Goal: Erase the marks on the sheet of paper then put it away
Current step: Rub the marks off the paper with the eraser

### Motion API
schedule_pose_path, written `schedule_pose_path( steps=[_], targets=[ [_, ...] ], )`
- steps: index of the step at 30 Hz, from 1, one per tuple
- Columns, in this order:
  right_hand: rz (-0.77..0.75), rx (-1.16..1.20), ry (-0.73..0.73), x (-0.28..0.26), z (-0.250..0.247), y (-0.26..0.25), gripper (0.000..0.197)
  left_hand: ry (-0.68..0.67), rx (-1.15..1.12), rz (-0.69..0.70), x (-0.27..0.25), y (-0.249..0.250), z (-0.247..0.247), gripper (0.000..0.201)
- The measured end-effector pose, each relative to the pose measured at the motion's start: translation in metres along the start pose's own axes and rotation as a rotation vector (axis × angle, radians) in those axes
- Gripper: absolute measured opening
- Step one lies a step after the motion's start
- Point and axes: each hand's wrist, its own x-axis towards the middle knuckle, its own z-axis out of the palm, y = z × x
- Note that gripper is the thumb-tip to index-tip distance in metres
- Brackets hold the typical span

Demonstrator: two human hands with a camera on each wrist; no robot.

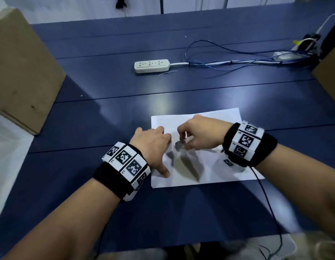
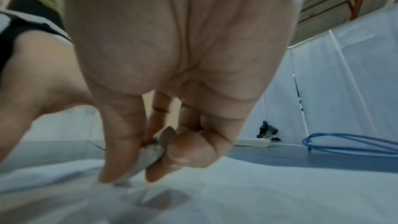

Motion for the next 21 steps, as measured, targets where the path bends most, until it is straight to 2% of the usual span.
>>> schedule_pose_path(
  steps=[2, 3, 4, 6, 7, 9, 12, 14, 16, 19, 21],
  targets=[
    [0.010, 0.009, 0.021, -0.009, 0.005, -0.002, 0.014, 0.017, -0.001, 0.000, 0.000, 0.001, 0.000, 0.087],
    [-0.012, 0.038, -0.023, -0.016, 0.008, -0.005, 0.009, 0.020, -0.001, 0.000, 0.001, 0.000, 0.000, 0.087],
    [-0.052, 0.068, -0.099, -0.025, 0.011, -0.009, 0.005, 0.011, -0.006, 0.001, 0.000, 0.001, 0.001, 0.089],
    [-0.097, 0.065, -0.273, -0.035, 0.013, -0.016, 0.014, 0.008, -0.004, 0.002, 0.001, 0.001, 0.001, 0.091],
    [-0.087, 0.055, -0.307, -0.036, 0.012, -0.016, 0.013, 0.008, 0.000, 0.001, 0.002, 0.001, 0.001, 0.091],
    [-0.058, 0.032, -0.216, -0.026, 0.009, -0.010, 0.009, 0.012, -0.005, -0.006, 0.002, 0.001, 0.003, 0.089],
    [0.010, 0.004, 0.029, -0.004, 0.002, 0.001, 0.015, 0.004, -0.016, -0.014, 0.000, 0.000, 0.004, 0.088],
    [-0.020, -0.025, 0.088, -0.006, 0.004, 0.000, 0.012, 0.019, -0.022, -0.011, -0.002, -0.001, 0.004, 0.087],
    [-0.092, -0.032, -0.026, -0.021, 0.010, -0.007, 0.008, 0.019, -0.037, -0.012, -0.001, -0.001, 0.004, 0.088],
    [-0.122, 0.005, -0.232, -0.036, 0.017, -0.022, 0.014, 0.020, -0.059, -0.011, -0.003, -0.001, 0.006, 0.091],
    [-0.081, -0.030, -0.152, -0.025, 0.015, -0.018, 0.014, 0.017, -0.070, -0.012, -0.003, 0.000, 0.005, 0.089]
  ],
)
